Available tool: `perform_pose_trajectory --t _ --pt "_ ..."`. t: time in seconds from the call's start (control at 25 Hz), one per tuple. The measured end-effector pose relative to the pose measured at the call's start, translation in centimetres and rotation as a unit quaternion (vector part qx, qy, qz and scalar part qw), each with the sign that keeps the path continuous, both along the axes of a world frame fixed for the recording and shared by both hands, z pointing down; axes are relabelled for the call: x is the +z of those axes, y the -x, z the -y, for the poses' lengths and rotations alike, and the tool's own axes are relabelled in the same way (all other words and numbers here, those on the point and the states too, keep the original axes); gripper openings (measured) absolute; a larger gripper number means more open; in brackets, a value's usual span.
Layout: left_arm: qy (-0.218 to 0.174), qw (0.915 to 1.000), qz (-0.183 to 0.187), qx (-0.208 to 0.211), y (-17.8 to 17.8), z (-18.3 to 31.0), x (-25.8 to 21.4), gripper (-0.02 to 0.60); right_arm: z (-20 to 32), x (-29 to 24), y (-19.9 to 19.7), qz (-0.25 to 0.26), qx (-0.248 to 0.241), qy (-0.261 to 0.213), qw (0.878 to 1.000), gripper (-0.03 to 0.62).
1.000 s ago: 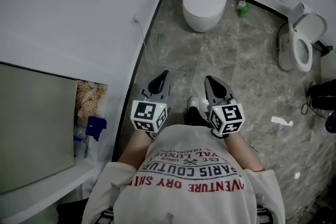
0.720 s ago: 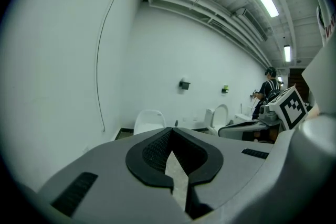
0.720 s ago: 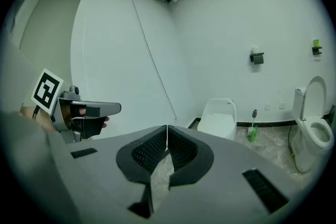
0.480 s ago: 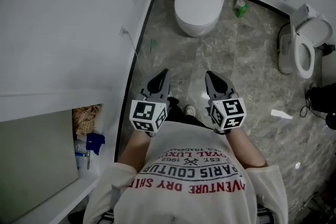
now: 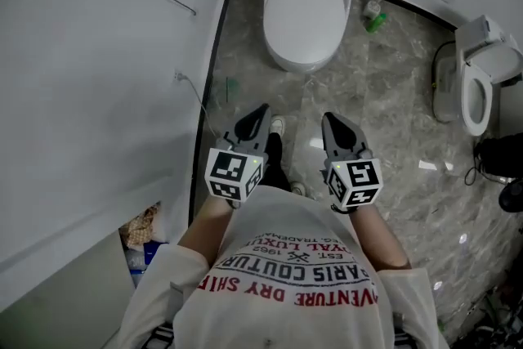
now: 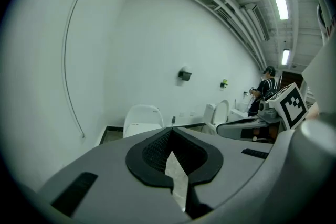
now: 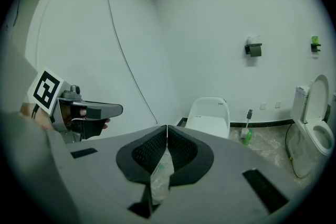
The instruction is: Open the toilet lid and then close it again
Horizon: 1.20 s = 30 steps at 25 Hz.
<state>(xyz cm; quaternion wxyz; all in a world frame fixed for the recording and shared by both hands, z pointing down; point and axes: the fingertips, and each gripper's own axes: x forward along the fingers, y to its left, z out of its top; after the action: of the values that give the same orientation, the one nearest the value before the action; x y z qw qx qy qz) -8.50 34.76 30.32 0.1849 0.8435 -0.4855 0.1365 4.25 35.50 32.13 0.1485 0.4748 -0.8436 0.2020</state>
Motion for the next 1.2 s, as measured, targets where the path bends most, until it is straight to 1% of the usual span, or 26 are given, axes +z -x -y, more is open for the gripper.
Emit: perform_pose_trajectory --t 0.2,0.36,0.48,0.68,0.84,1.04,1.2 --pt "0.014 0.9988 -0.013 0.045 1.1 9.4 1.1 0.008 8.4 1.5 2.5 -0.004 0.02 0.02 1.0 0.015" --pt "0.031 0.9963 0.006 0.08 1.6 15.3 3.1 0.008 14.2 2.4 4.0 -0.001 0.032 0.027 0.999 0.015" --pt "0.034 0.9952 0.005 0.091 2.1 18.5 5.0 0.008 17.5 3.4 5.1 -0.001 0.025 0.023 0.999 0.015" --pt "0.043 0.994 -0.017 0.099 1.8 21.9 8.9 0.008 21.2 6.7 5.7 -0.018 0.002 0.021 1.0 0.015" --pt "0.058 0.9926 -0.017 0.105 0.9 23.8 12.8 0.008 23.5 10.2 5.0 -0.021 -0.005 0.035 0.999 0.015" --pt "0.054 0.9933 -0.022 0.099 0.1 25.9 18.6 0.008 25.3 16.5 4.8 -0.049 -0.04 0.033 0.997 0.015" --pt "0.054 0.9928 -0.007 0.106 -0.7 26.6 24.7 0.008 25.9 22.9 4.7 -0.08 -0.071 0.037 0.994 0.016"
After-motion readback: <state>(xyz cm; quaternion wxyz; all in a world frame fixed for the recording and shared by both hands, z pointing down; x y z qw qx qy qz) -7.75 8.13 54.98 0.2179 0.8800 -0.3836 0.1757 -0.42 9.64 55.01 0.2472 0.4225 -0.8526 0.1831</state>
